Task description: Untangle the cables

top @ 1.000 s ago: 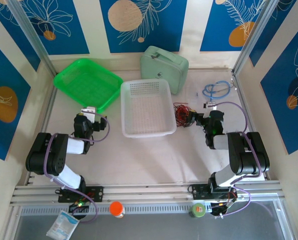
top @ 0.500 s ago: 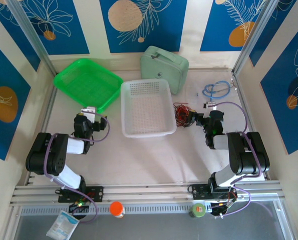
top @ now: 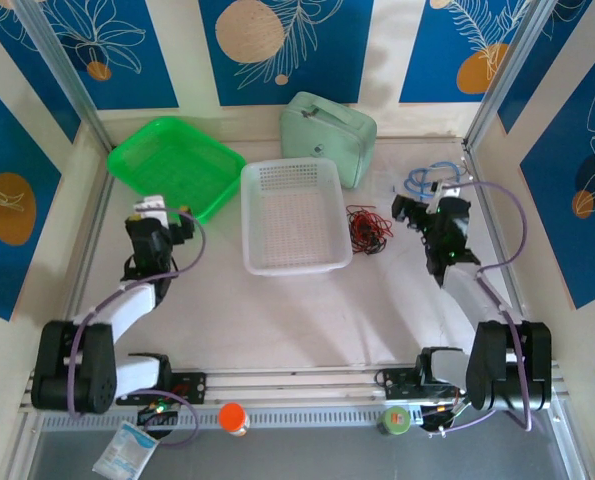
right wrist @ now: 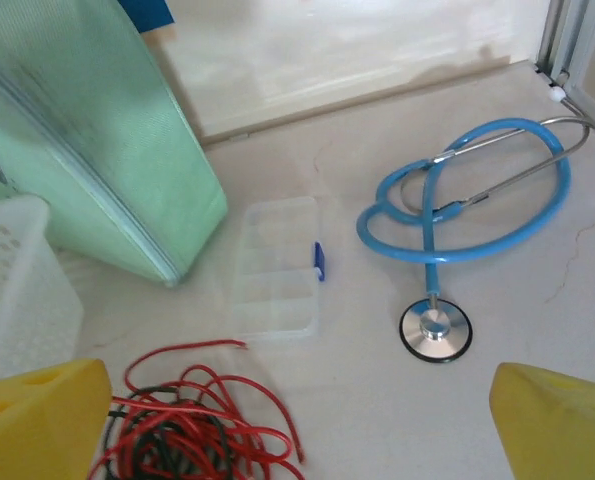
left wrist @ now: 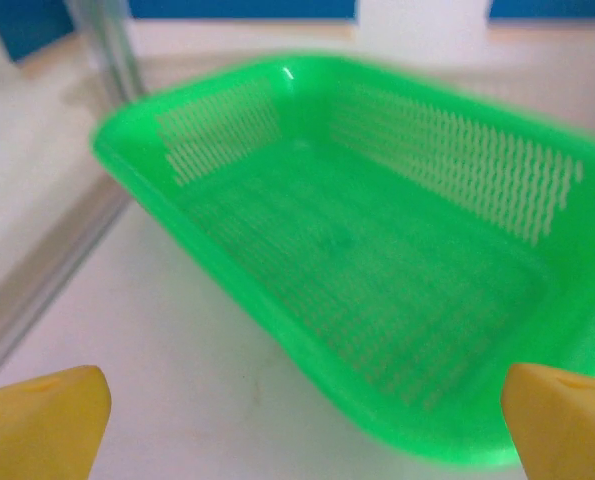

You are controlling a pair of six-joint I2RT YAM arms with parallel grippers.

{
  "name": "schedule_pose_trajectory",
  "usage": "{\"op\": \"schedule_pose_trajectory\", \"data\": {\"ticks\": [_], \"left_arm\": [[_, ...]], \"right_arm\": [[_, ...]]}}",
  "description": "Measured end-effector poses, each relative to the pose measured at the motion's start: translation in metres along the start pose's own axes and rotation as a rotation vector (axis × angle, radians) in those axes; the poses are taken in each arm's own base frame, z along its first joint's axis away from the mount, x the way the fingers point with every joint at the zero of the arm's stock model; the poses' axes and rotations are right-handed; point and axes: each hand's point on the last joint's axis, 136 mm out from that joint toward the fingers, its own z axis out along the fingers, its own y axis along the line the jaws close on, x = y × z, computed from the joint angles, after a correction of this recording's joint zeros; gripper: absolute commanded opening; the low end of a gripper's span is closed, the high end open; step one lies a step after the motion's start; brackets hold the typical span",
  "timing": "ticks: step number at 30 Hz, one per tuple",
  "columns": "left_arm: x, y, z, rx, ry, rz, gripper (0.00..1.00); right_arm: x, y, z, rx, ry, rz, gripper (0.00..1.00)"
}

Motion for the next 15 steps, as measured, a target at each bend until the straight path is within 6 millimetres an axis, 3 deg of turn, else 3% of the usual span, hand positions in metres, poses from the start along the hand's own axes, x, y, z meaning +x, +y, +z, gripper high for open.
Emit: {"op": "schedule_pose_trajectory", "data": {"ticks": [2, 5, 11, 15], "left_arm": [[-0.026, 0.003, -0.004, -0.025, -0.007, -0.07, 1.0], [-0.037, -0.001, -0.005, -0.019, 0.058, -0.135, 1.0], [-0.009, -0.023, -0.014, 0.051, 0.272, -0.172, 1.0], [0.004, -0.035, -0.028, 0.082, 0.373, -0.169, 1.0]], "right_arm": [[-0.003, 0.009, 0.004, -0.026, 0.09, 0.03, 0.79], [0.012, 0.027, 0.018, -0.064, 0.277, 0.081, 0.75], [0.087, 0.064, 0.018, -0.105, 0.635, 0.167, 0.79], [0.111, 0.073, 0.021, -0.082, 0.758, 0.202, 0.86]]}}
